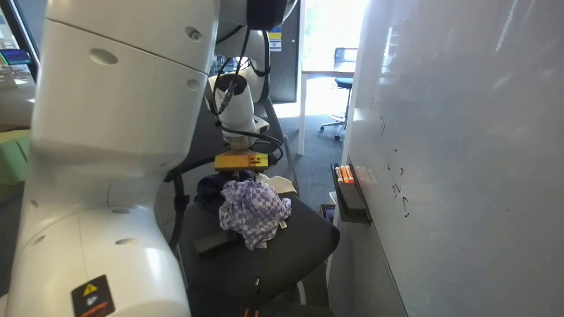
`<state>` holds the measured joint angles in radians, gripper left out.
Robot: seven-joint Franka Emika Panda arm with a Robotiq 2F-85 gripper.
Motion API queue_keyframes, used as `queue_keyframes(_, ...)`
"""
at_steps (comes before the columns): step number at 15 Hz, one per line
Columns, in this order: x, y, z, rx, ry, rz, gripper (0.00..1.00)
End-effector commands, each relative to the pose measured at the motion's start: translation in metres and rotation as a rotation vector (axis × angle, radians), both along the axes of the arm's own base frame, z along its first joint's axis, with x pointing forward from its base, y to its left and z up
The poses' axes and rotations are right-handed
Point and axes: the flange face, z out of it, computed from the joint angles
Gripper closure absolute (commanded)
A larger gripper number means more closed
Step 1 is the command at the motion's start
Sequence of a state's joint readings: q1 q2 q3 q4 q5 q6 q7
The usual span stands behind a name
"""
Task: Put the white and blue clothing on the seat of the chair.
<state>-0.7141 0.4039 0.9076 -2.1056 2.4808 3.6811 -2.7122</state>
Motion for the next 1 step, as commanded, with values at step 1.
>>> queue_keyframes(1, 0.0032, -0.0029, 0.0408, -0.015, 0.057, -0.037, 0.03)
